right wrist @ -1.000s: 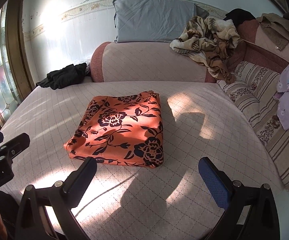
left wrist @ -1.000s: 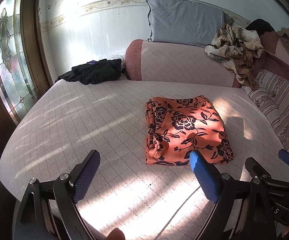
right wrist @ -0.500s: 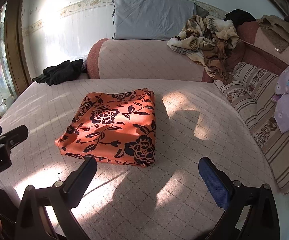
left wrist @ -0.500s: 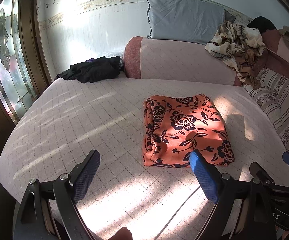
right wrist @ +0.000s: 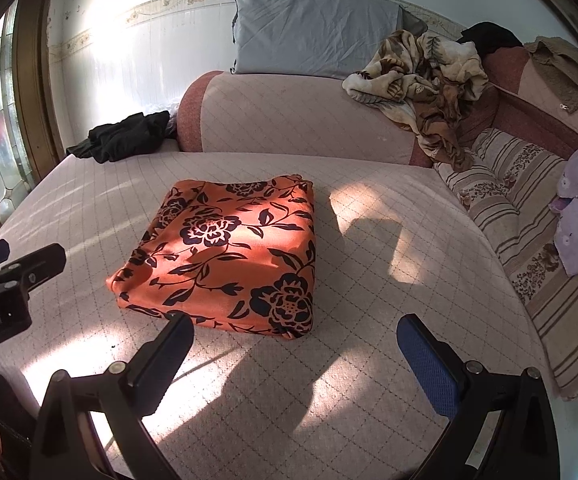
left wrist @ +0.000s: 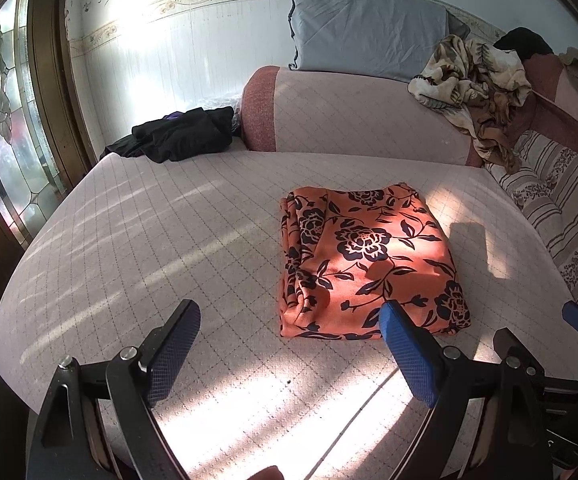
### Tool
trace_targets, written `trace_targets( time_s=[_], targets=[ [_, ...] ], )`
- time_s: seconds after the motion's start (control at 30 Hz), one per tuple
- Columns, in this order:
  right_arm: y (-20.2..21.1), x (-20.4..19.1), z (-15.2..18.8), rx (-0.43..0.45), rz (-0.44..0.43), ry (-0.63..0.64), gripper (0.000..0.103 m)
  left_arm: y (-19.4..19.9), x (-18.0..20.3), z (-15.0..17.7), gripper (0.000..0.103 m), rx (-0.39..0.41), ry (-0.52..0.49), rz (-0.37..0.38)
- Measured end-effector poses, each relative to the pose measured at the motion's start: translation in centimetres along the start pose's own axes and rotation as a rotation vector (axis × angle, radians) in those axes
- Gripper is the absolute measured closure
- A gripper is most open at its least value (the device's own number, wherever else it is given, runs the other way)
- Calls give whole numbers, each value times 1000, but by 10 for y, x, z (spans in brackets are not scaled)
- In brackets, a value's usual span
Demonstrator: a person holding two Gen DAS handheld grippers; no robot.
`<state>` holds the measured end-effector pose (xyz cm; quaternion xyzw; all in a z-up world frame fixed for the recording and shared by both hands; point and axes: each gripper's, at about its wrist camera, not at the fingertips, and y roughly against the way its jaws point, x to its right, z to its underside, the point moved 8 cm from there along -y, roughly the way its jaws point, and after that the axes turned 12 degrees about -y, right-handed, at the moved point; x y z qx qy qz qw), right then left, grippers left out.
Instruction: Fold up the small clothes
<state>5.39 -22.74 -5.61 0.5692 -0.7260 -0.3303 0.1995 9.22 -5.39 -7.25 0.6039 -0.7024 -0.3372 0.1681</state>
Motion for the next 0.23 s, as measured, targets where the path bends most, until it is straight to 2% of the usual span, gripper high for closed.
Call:
trace_targets(
  time_s=[0.23],
  targets=[
    [-8, -2, -1, -9, -2, 1, 0, -2, 0, -11, 12, 29, -13, -14]
  ],
)
